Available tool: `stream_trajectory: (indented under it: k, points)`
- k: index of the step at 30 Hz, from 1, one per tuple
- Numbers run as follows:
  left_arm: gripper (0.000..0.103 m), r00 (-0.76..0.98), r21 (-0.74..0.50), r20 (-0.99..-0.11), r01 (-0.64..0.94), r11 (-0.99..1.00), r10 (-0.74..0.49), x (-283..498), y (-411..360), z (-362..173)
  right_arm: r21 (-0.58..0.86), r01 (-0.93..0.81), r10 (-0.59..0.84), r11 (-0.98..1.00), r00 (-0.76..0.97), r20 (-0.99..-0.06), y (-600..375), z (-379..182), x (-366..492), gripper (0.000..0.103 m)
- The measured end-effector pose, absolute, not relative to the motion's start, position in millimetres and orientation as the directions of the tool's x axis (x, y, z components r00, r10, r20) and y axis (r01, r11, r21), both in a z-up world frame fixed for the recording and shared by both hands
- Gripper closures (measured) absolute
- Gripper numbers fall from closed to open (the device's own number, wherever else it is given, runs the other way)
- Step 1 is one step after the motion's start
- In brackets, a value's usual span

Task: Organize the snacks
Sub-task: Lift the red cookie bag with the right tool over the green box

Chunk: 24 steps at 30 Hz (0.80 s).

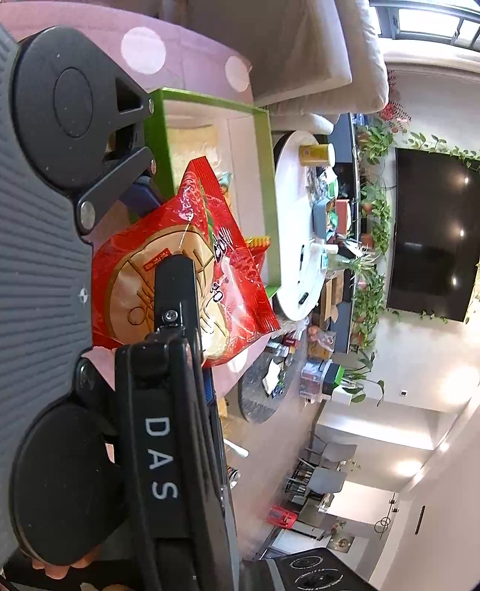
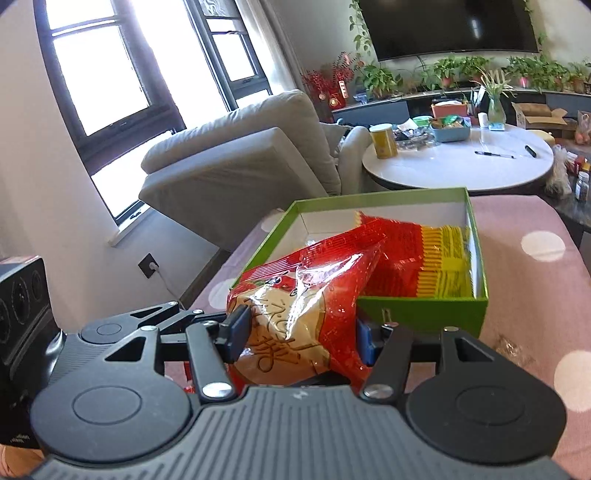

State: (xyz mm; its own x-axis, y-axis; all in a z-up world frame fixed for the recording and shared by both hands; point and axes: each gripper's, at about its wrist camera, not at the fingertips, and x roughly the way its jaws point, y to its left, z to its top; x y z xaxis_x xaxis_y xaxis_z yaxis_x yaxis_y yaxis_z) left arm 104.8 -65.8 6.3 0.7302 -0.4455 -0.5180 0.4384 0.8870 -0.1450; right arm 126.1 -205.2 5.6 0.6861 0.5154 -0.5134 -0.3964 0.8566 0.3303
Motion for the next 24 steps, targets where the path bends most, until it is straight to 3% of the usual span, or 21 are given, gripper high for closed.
stream_trajectory:
  k: [16,24]
  points:
    - [0.016,0.814,-0.043,-0.444,0.397,0.917,-0.374,165,-31,57,0.36,-0.451,0.572,0.817,0.716,-0.4,-176,48,182,0.048]
    - [0.016,0.806,-0.025,-0.467,0.4,0.916,-0.364,202,-23,48,0.397,-0.44,0.582,0.805,0.715,-0.387,-172,40,214,0.048]
